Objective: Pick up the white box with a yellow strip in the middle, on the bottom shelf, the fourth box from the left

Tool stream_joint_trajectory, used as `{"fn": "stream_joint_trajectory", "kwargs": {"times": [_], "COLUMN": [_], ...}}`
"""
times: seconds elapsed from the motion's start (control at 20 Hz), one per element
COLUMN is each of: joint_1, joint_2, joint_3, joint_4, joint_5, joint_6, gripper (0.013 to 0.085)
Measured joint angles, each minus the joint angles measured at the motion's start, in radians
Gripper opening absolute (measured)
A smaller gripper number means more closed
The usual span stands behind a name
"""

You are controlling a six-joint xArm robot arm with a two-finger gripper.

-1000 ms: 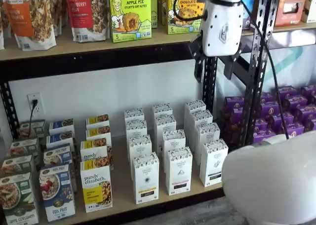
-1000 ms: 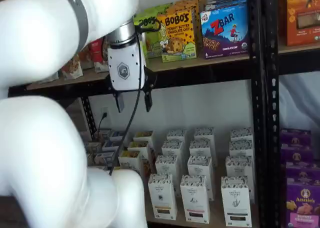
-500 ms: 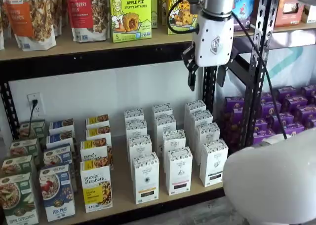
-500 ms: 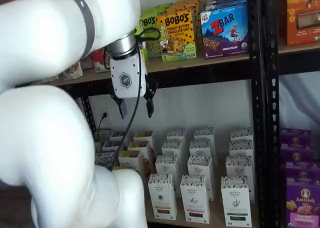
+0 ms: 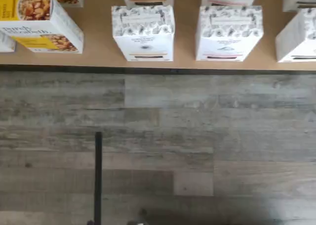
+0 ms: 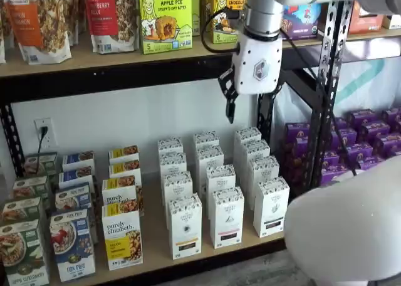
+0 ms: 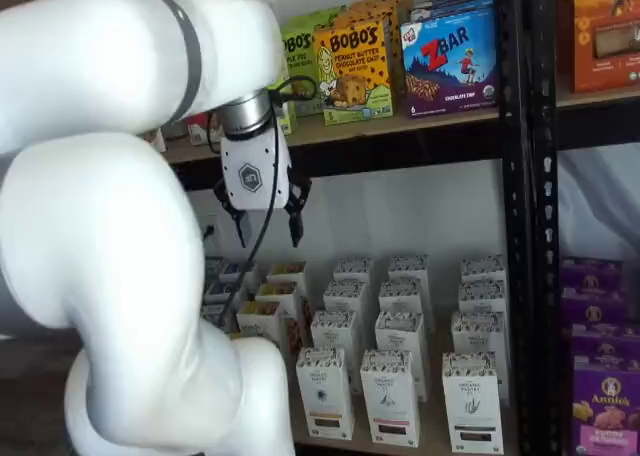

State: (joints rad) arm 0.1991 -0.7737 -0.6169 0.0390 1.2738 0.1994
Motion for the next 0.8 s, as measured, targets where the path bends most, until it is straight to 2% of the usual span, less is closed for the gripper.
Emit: {"fn": "stream_joint_trajectory", "kwargs": {"times": [0.5,0.7,0.8], "joint_1": [0.001,0.004,0.002], "joint_2": [0.103,0.156,0.184], "joint_3": [0.072,0.089,0.095], "joint_4": [0.033,0.014,0.023], "joint_5": [-0.199,-0.262,-0.292], "joint_6": [-0.021,-0.013,-0.021], "gripper": [0.085,0.085,0.085]}}
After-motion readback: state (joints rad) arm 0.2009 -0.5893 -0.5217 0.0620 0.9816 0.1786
